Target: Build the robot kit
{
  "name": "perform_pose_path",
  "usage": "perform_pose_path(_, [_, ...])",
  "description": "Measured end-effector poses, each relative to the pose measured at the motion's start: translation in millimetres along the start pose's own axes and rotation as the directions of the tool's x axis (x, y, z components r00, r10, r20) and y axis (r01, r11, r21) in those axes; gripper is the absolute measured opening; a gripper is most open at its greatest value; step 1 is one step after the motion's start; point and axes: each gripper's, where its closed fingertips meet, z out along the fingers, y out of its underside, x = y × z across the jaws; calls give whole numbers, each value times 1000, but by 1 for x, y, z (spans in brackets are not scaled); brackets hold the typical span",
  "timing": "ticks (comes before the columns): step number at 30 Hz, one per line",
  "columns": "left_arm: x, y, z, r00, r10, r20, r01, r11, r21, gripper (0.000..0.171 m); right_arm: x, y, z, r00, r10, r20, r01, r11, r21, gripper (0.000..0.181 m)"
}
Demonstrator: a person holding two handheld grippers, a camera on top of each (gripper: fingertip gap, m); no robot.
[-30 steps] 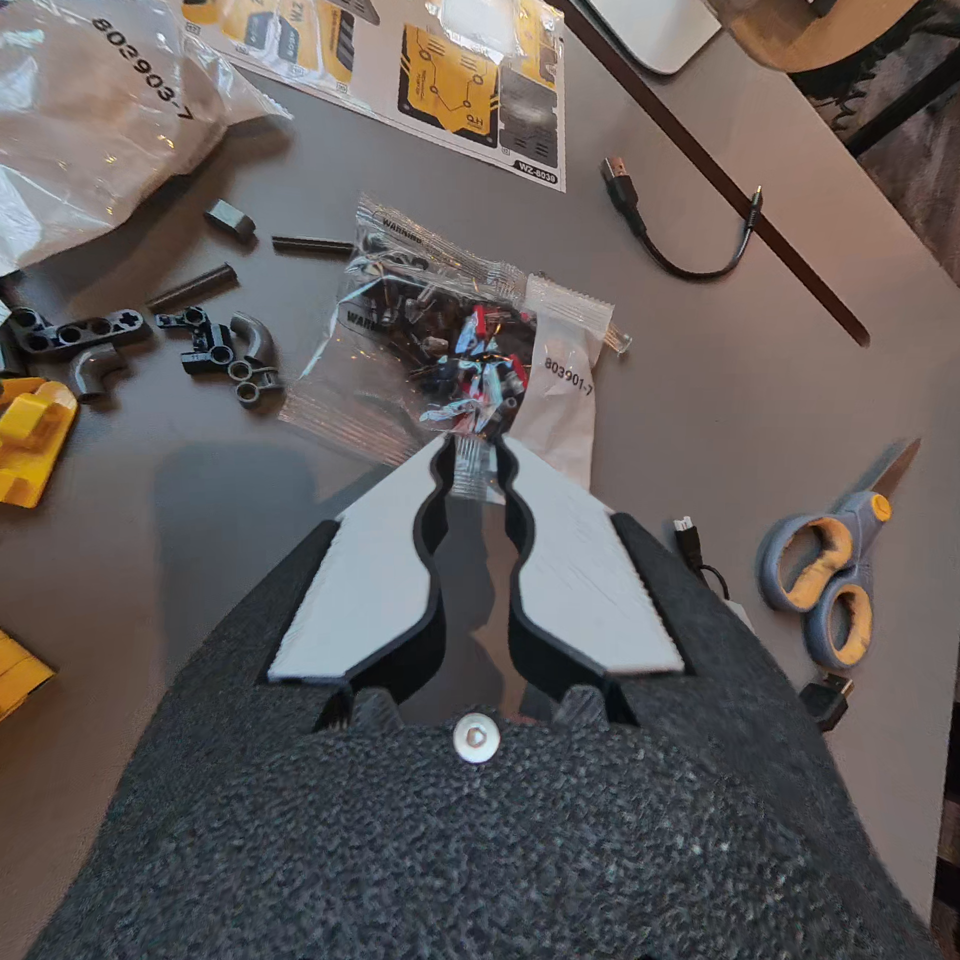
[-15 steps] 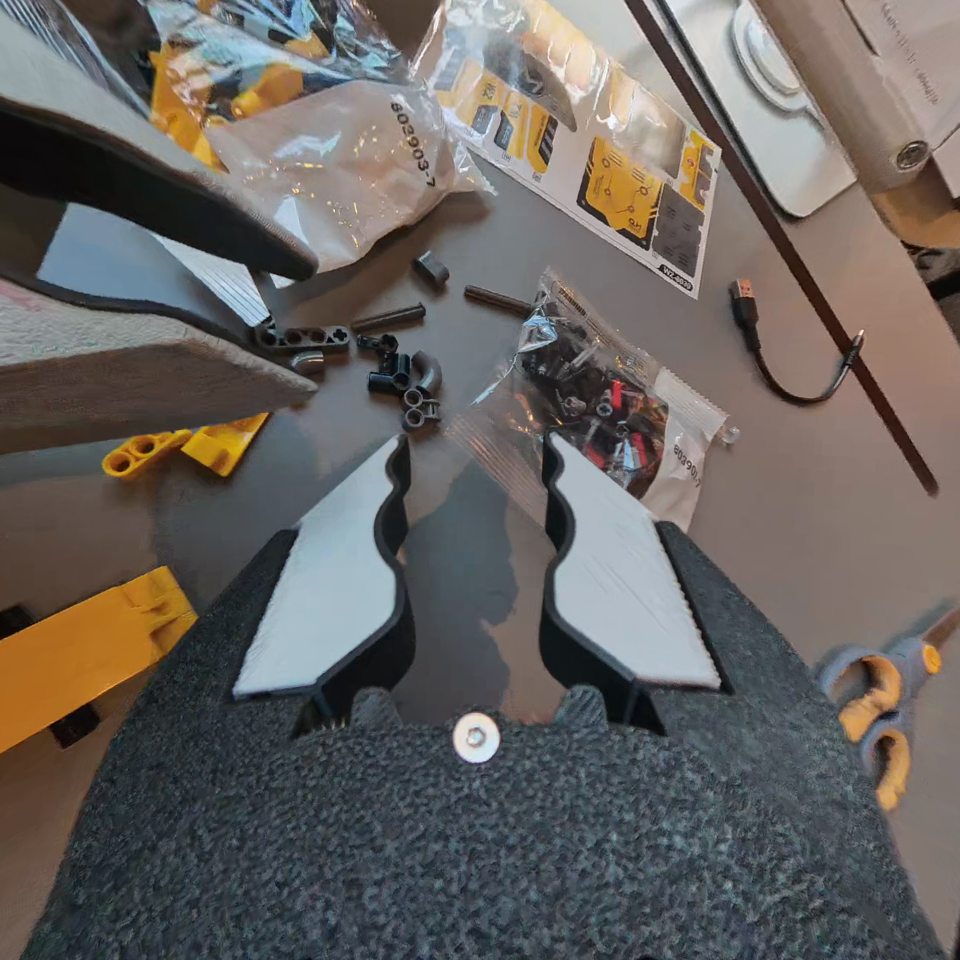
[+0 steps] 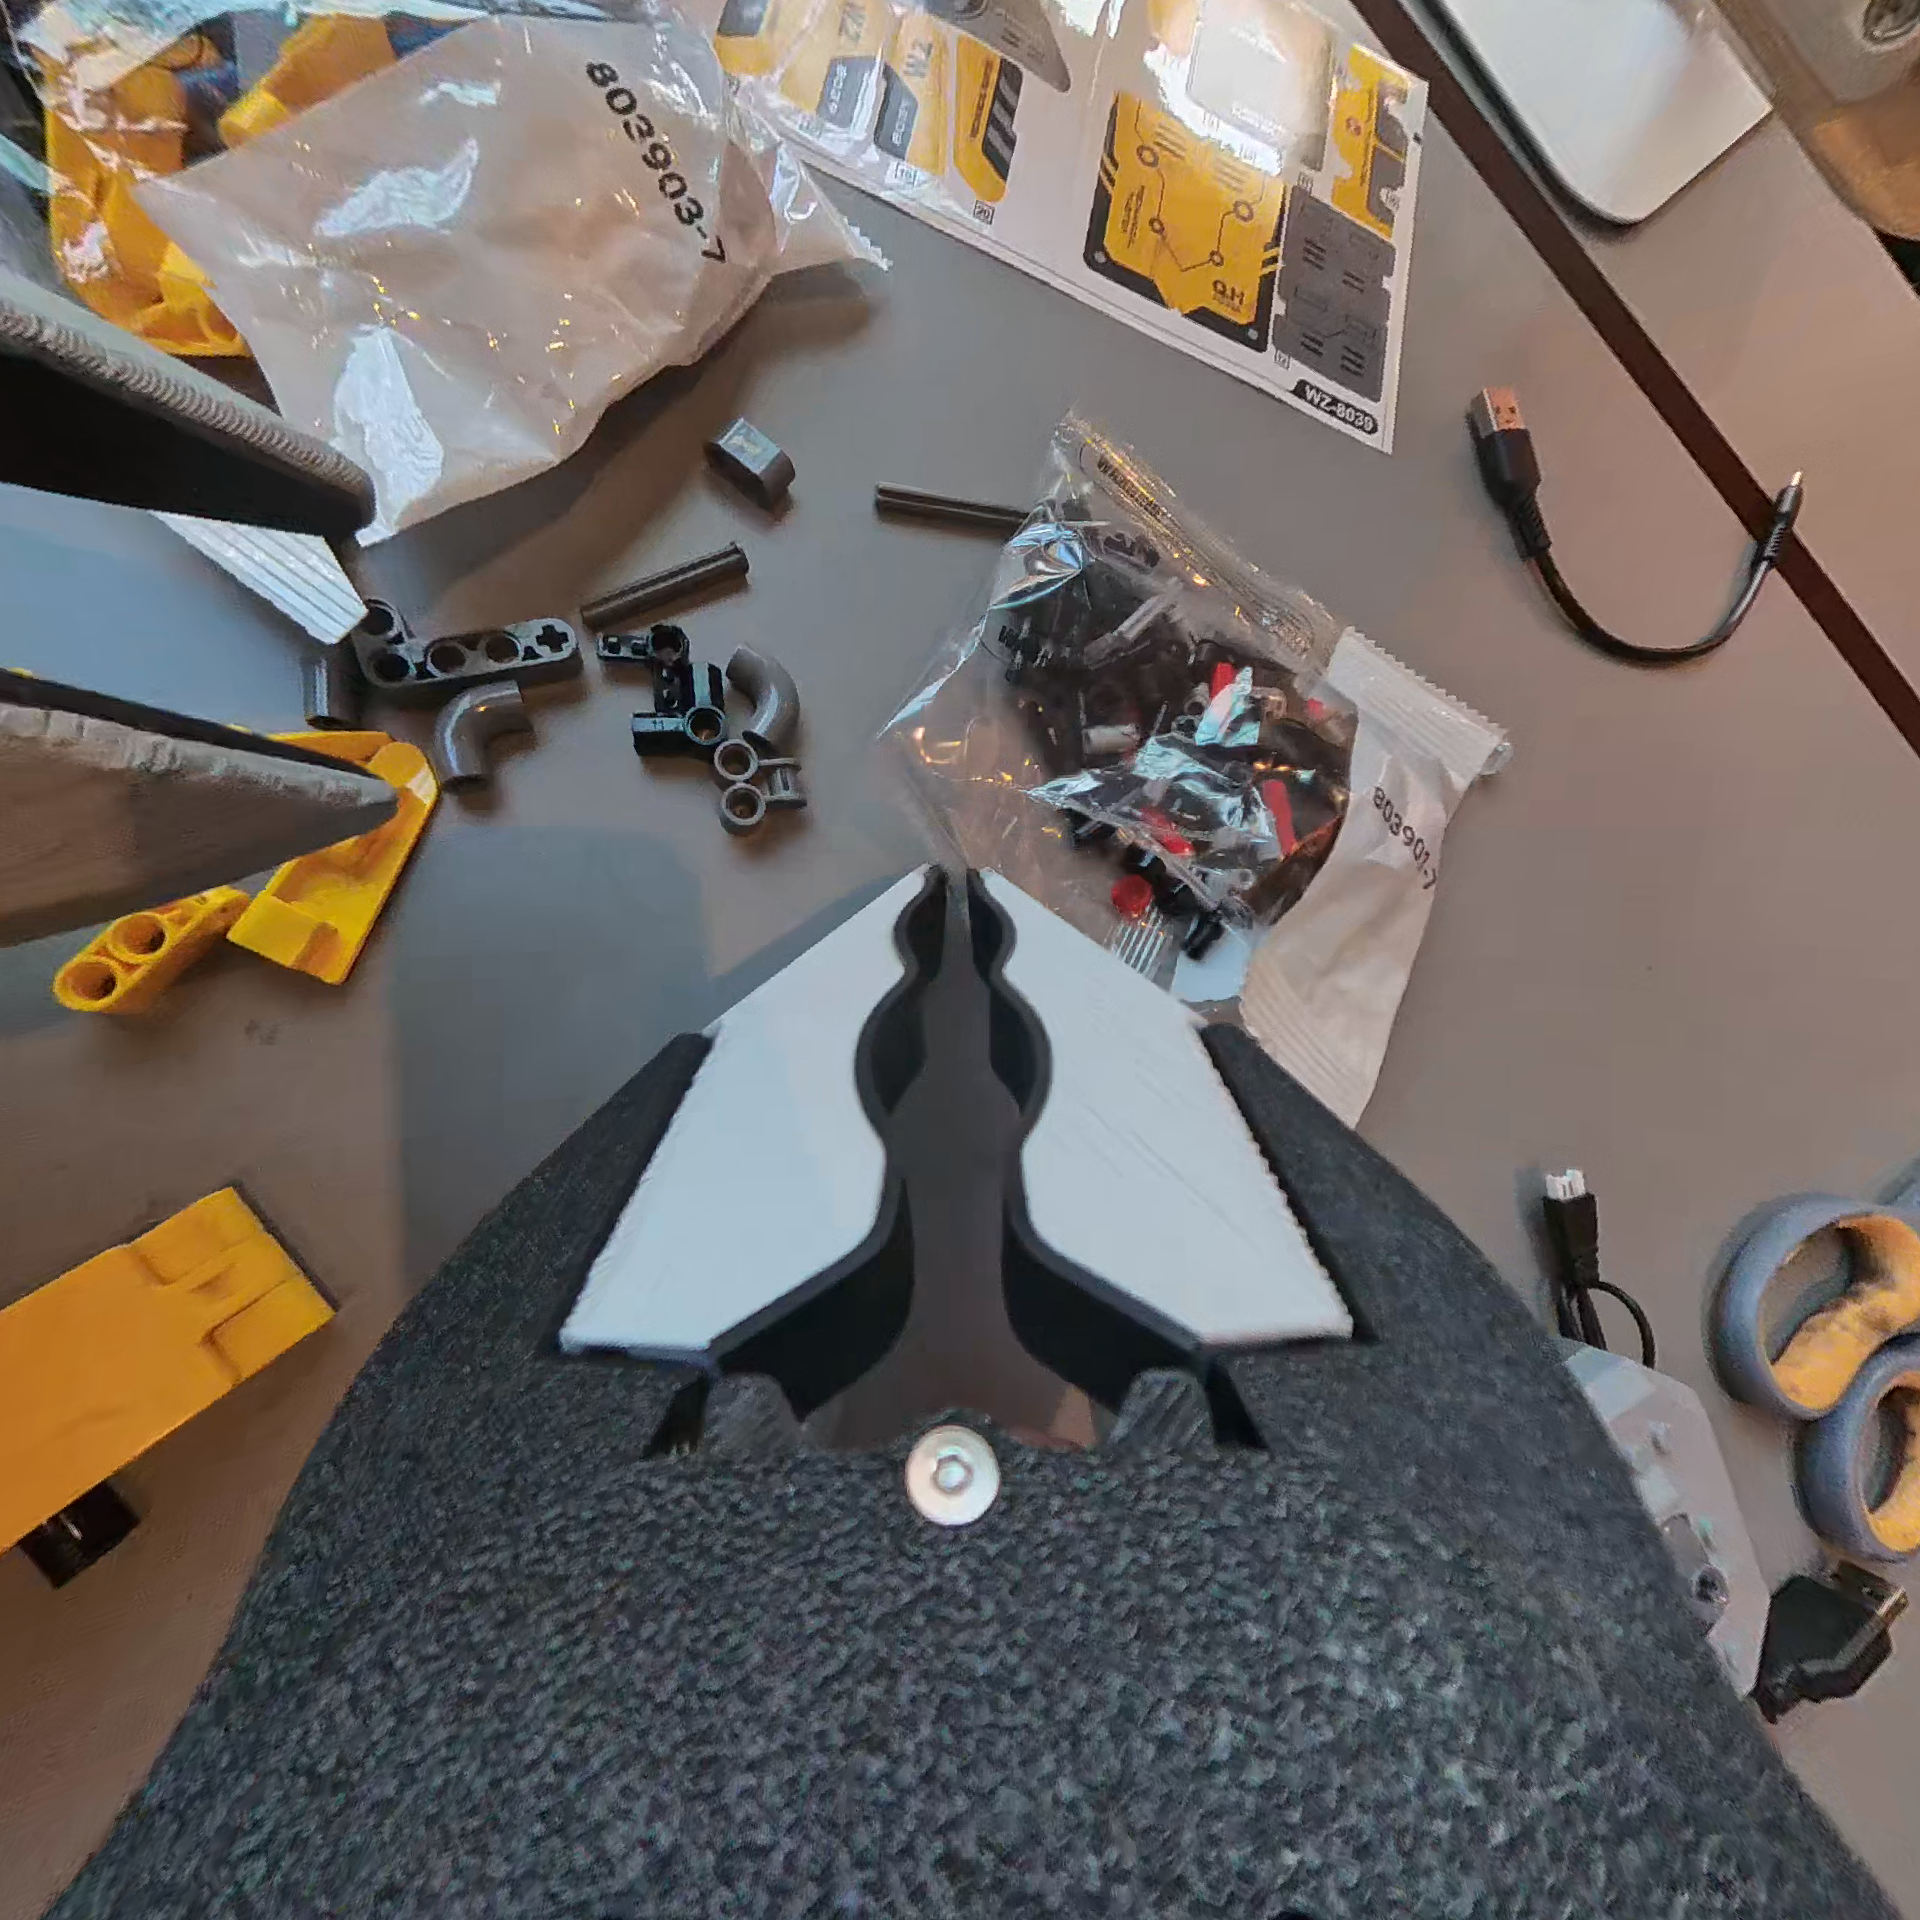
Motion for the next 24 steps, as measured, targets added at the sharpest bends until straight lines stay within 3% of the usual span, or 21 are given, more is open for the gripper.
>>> perform_pose_path(10, [-4,0,0,1000,-8,-5,8,1000,1,31,-3,-27,-25,999,7,31,-12,988,155,0])
perform_pose_path(19, [-14,-8,-7,993,-85,-77,86,996,0,46,-68,-23,-40,915,-295,274,235,944,230,2])
perform_pose_path(21, [-15,-3,-6,992,-88,-88,86,996,-35,49,-82,-23,-44,884,-339,321,261,929,261,20])
perform_pose_path(24, [-17,0,-5,996,-48,-72,44,998,-48,50,-95,-36,-67,847,-407,342,266,882,390,26])
